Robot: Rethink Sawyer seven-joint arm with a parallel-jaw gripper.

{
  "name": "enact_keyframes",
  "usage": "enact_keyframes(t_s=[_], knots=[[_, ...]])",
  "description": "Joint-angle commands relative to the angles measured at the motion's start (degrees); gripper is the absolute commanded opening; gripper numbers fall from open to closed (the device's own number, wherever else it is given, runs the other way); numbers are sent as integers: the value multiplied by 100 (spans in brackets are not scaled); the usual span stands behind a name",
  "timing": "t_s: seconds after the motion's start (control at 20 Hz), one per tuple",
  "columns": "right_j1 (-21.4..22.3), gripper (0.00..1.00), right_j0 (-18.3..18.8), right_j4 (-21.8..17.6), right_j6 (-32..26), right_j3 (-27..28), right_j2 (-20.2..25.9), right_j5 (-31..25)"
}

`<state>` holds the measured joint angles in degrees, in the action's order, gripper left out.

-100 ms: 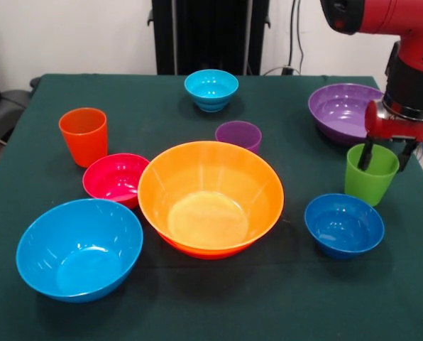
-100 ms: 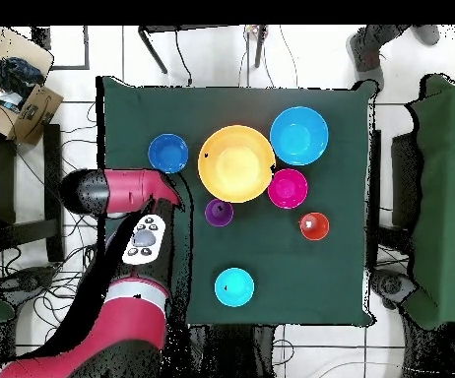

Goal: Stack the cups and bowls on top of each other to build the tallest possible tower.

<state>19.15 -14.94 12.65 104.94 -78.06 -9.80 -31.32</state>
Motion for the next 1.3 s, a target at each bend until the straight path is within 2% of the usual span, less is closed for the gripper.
enact_keyframes(t_s=[0.05, 0.3, 0.45, 0.5, 0.6, 0.75, 0.85, 1.1, 1.3], knots=[[-324, 100, 3, -95, 835, 150, 362, 442], [-386, 100, 63, -76, 767, 140, 461, 567], [-365, 100, 49, -102, 696, 172, 444, 423], [-358, 0, 44, -110, 672, 182, 439, 375], [-211, 0, 62, -61, 704, 79, 431, 241], [674, 0, 154, -112, 441, -198, 301, -581], [1102, 0, 279, -171, 177, -291, 278, -1069], [1732, 0, 761, -355, -582, -333, 409, -2071], [2015, 0, 1087, -456, -953, -207, 548, -2742]])
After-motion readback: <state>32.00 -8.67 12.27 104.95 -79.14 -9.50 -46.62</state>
